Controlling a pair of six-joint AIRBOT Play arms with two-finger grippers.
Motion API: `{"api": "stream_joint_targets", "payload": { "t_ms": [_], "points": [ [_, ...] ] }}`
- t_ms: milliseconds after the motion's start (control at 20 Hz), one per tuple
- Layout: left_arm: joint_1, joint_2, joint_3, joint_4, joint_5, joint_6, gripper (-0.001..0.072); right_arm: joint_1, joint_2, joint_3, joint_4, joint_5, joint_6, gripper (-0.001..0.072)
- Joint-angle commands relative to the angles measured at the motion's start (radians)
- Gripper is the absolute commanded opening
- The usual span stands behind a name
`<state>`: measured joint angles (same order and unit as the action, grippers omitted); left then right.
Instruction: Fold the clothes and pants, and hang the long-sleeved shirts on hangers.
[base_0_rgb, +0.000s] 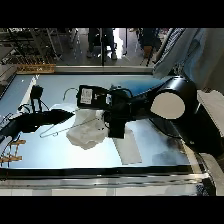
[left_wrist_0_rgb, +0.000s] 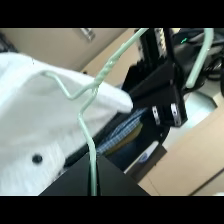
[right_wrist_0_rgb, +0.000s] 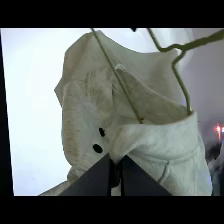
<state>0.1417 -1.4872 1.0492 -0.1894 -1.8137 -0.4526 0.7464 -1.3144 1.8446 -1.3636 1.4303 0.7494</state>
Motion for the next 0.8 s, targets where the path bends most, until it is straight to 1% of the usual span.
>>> {"api": "stream_joint_targets", "payload": {
  "t_ms": [0,100,200,250,300,350,400,500,550,600,650,700,750],
  "points": [
    [-0.023,-0.025,0.001,-0.204,-0.037,0.113,0.0012,0.024,0.003,0.0,0.066,0.017,-0.031,0.0041],
    [-0.047,-0.038,0.0,-0.272,-0.039,0.154,0.0012,0.039,0.003,0.0,0.061,0.016,-0.037,0.0042],
    [-0.071,-0.05,0.0,-0.269,-0.039,0.211,0.0012,0.039,0.003,0.0,0.036,0.009,-0.035,0.0043],
    [-0.085,-0.06,0.0,-0.267,-0.039,0.227,0.0012,0.039,0.003,0.0,0.01,0.0,-0.028,0.0058],
    [-0.098,-0.07,0.0,-0.268,-0.039,0.243,0.0012,0.039,0.003,0.0,-0.033,-0.014,-0.026,0.0237],
    [-0.108,-0.078,0.0,-0.268,-0.038,0.263,0.0012,0.039,0.005,0.0,-0.085,-0.026,-0.026,0.0368],
    [-0.115,-0.087,0.0,-0.268,-0.039,0.278,0.0012,0.039,0.007,0.0,-0.163,-0.042,-0.03,0.0483],
    [-0.121,-0.098,0.0,-0.269,-0.039,0.294,0.0012,0.025,0.02,0.0,-0.386,-0.127,-0.037,0.0505],
    [-0.121,-0.1,0.0,-0.268,-0.039,0.305,0.0011,0.002,0.026,0.0,-0.473,-0.191,-0.038,0.0553],
    [-0.121,-0.1,0.0,-0.272,-0.039,0.304,0.0011,-0.038,0.026,0.0,-0.518,-0.26,-0.054,0.0667],
    [-0.121,-0.1,0.0,-0.277,-0.039,0.304,0.0012,-0.081,0.019,0.0,-0.505,-0.312,-0.094,0.0704],
    [-0.121,-0.1,0.0,-0.276,-0.039,0.304,0.0012,-0.122,0.006,-0.001,-0.456,-0.339,-0.151,0.0704],
    [-0.121,-0.1,0.0,-0.276,-0.039,0.304,0.0011,-0.156,-0.014,-0.001,-0.373,-0.338,-0.212,0.0704]
  ]
}}
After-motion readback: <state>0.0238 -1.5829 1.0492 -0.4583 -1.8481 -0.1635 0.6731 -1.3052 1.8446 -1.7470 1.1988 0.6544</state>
